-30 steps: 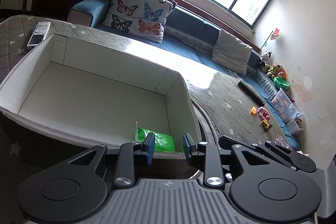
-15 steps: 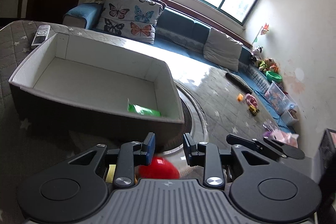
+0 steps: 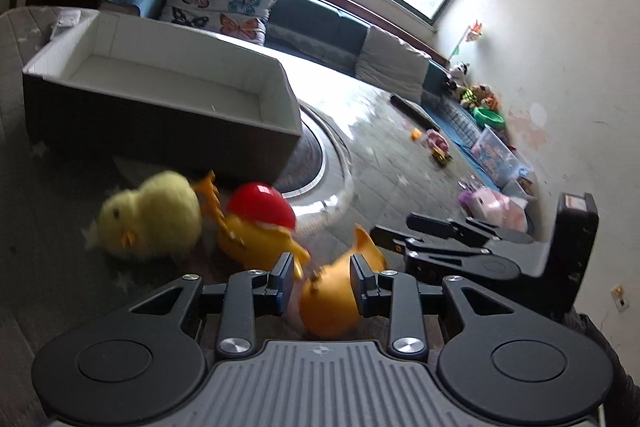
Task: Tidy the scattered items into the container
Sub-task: 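Grasp the orange-yellow rubber duck with the left gripper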
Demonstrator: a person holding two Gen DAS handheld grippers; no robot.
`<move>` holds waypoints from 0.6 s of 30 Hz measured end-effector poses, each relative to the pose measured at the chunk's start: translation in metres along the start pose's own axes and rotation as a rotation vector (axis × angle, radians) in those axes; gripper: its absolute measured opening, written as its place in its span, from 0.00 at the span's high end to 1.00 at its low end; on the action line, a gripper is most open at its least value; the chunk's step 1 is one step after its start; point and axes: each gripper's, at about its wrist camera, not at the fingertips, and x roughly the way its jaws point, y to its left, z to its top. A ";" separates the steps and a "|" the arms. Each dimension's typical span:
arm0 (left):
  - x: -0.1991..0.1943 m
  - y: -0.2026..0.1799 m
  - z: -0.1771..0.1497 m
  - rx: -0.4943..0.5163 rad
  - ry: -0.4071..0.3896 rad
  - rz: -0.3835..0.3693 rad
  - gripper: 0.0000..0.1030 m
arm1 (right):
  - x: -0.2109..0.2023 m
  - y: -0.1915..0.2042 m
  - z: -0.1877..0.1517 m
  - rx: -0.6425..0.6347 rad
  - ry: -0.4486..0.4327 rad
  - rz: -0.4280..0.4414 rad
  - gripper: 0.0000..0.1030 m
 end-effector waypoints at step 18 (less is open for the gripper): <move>0.003 0.008 -0.014 -0.057 0.040 -0.024 0.66 | -0.024 0.016 -0.026 -0.051 0.035 0.065 0.43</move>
